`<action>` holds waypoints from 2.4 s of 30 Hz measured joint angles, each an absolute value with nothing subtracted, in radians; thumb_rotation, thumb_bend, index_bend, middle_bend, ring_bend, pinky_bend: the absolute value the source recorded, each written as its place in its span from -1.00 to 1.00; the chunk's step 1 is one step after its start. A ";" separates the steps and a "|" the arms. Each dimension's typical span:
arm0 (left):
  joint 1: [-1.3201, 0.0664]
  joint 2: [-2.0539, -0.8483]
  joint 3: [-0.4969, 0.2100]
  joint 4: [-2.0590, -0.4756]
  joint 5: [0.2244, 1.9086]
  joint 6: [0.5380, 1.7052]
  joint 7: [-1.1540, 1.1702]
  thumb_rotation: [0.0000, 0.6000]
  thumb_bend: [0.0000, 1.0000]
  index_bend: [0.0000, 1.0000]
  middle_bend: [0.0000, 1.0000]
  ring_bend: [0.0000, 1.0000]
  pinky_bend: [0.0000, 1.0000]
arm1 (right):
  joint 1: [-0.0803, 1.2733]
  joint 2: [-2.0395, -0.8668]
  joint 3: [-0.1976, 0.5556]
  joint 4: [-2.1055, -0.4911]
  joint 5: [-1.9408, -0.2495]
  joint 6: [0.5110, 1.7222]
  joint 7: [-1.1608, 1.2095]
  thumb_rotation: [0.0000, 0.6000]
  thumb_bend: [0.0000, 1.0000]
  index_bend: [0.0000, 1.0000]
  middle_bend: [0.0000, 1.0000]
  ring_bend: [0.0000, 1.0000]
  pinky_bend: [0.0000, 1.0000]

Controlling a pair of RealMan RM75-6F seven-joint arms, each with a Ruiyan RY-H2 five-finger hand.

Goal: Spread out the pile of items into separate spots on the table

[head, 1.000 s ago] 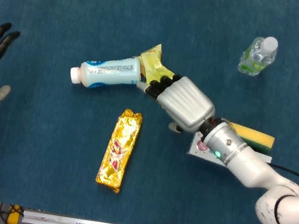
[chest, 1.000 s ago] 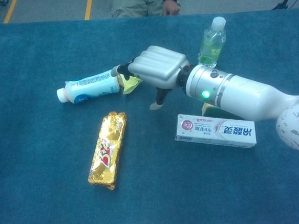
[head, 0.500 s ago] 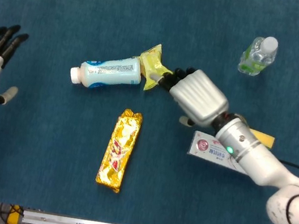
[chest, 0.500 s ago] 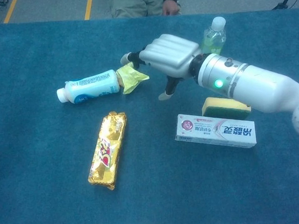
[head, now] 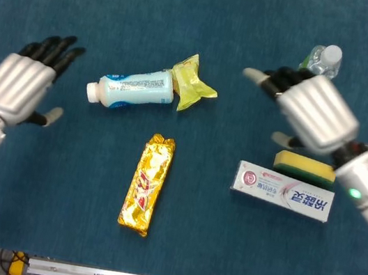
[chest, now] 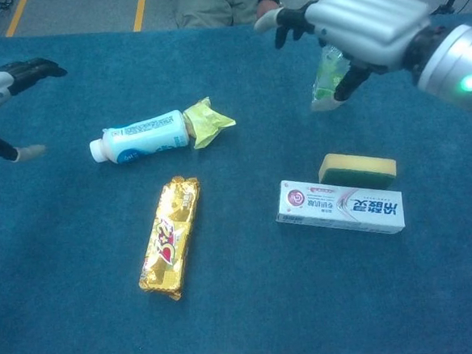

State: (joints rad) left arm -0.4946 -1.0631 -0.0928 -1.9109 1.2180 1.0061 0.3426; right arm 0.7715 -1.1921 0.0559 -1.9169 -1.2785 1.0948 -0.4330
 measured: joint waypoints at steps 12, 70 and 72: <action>-0.623 -1.253 -0.104 -1.889 0.993 0.962 0.562 1.00 -0.47 -1.00 -1.00 -1.00 -0.70 | 0.656 -1.094 0.014 -1.921 -1.386 1.149 -0.289 1.00 -1.00 -0.70 -0.40 -0.45 -0.19; -0.717 -1.547 -0.142 -1.610 0.878 0.974 0.396 1.00 -0.47 -0.04 -0.15 -0.25 0.22 | 0.556 -1.060 0.066 -1.849 -1.462 1.083 -0.107 1.00 -1.00 -0.70 -0.40 -0.45 -0.19; -0.723 -1.538 -0.145 -1.647 0.882 0.965 0.394 1.00 -0.47 -0.04 -0.15 -0.26 0.22 | 0.556 -1.062 0.070 -1.848 -1.459 1.082 -0.107 1.00 -1.00 -0.70 -0.40 -0.45 -0.19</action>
